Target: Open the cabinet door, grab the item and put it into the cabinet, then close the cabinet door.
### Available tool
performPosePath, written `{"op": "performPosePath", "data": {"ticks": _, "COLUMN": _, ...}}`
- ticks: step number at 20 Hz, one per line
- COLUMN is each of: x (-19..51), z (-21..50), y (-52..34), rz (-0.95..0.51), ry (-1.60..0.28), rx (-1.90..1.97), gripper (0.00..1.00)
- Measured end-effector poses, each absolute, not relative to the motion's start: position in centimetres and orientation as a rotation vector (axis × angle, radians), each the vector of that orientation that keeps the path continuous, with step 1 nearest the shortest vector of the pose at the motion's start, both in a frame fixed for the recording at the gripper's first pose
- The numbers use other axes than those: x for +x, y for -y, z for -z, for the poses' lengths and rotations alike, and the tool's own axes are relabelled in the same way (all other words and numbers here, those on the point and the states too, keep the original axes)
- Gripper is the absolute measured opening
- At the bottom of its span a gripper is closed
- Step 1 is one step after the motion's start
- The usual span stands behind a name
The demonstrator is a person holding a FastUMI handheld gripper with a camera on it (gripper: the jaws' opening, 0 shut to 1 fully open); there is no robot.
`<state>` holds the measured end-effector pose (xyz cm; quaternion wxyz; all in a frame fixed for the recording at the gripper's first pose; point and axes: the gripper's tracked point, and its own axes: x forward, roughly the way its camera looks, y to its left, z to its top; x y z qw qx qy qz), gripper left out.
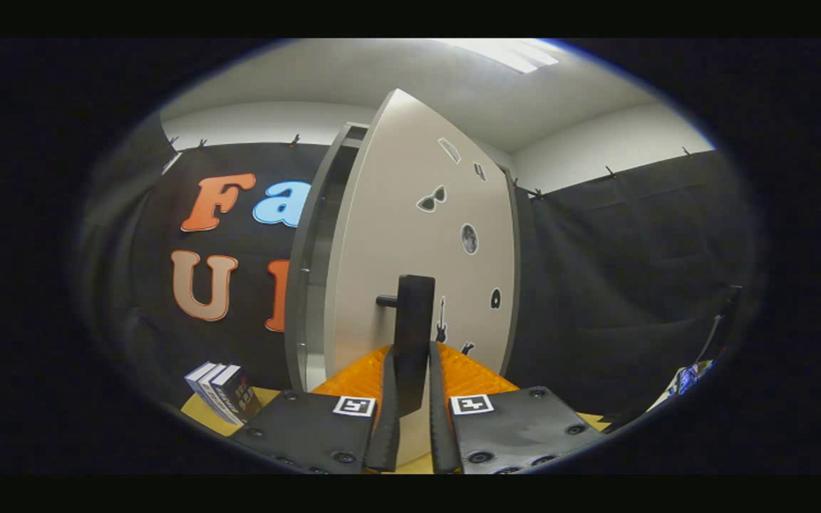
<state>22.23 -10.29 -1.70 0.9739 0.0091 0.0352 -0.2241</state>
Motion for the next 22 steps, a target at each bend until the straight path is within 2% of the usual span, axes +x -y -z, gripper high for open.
{"op": "performPosePath", "data": {"ticks": 5, "x": 17.7, "z": 1.5, "y": 13.1, "rz": 0.255, "ry": -0.051, "rx": 0.088, "gripper": 0.25}}
{"op": "performPosePath", "data": {"ticks": 8, "x": 15.7, "z": 1.5, "y": 14.8, "rz": 0.191, "ry": -0.045, "rx": 0.124, "gripper": 0.24}}
{"op": "performPosePath", "data": {"ticks": 13, "x": 10.2, "z": 1.9, "y": 20.3, "rz": 0.167, "ry": -0.075, "rx": 0.122, "gripper": 0.22}}
{"op": "performPosePath", "data": {"ticks": 22, "x": 5.7, "z": 2.4, "y": 31.3, "rz": 0.15, "ry": -0.06, "rx": 0.161, "gripper": 0.18}}
